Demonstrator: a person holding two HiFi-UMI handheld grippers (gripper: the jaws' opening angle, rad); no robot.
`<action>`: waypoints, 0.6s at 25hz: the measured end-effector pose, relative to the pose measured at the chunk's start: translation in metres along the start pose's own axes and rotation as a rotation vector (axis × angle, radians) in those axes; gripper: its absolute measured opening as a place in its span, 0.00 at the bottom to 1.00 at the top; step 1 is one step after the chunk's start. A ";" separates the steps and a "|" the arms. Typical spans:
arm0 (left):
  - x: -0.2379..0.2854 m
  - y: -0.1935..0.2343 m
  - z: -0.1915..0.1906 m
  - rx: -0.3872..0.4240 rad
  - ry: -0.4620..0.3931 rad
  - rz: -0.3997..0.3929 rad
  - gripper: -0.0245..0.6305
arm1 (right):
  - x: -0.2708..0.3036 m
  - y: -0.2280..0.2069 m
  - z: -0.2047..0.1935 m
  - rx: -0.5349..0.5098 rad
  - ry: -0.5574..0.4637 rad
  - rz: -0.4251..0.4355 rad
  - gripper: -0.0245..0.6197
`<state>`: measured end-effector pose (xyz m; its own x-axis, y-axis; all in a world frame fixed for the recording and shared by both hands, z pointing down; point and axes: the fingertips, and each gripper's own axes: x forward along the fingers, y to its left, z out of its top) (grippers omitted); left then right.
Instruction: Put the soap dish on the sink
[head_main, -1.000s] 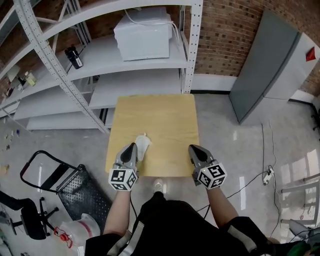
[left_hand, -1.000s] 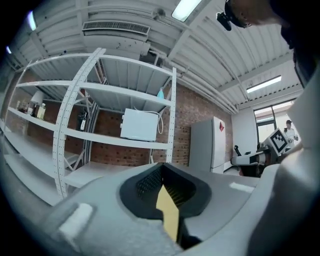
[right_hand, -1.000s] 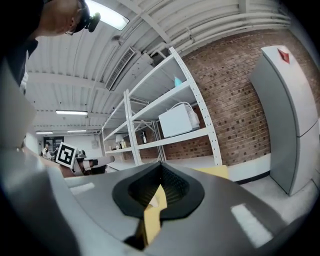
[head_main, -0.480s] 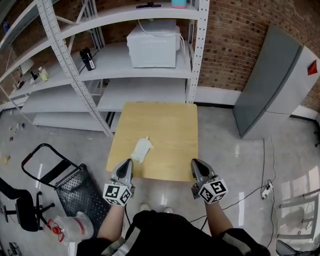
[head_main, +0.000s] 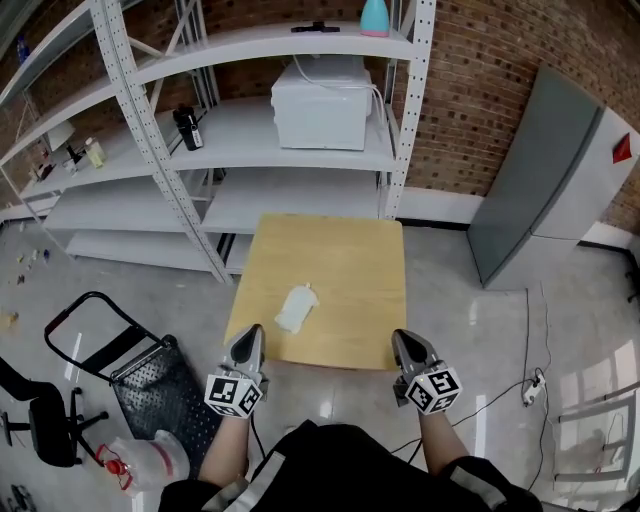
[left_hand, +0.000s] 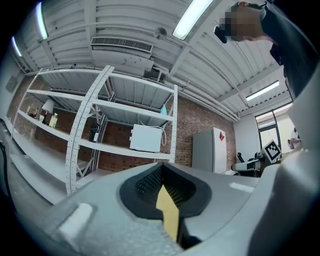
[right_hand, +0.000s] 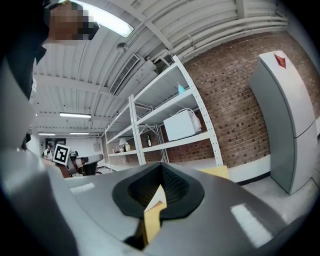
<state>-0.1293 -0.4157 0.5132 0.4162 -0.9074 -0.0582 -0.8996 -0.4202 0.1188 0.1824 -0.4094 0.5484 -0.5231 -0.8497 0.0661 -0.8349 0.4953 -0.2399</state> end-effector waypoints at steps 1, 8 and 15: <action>-0.002 0.003 0.002 0.010 0.002 -0.006 0.04 | 0.004 0.005 0.002 -0.005 -0.009 0.001 0.05; -0.020 0.030 0.002 -0.009 0.004 -0.003 0.04 | 0.030 0.041 0.009 0.007 -0.038 0.013 0.05; -0.024 0.046 -0.002 -0.034 0.003 -0.002 0.04 | 0.042 0.063 0.008 0.027 -0.040 0.026 0.05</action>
<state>-0.1806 -0.4137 0.5218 0.4180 -0.9067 -0.0554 -0.8939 -0.4214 0.1525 0.1096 -0.4156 0.5282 -0.5366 -0.8436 0.0208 -0.8161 0.5125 -0.2671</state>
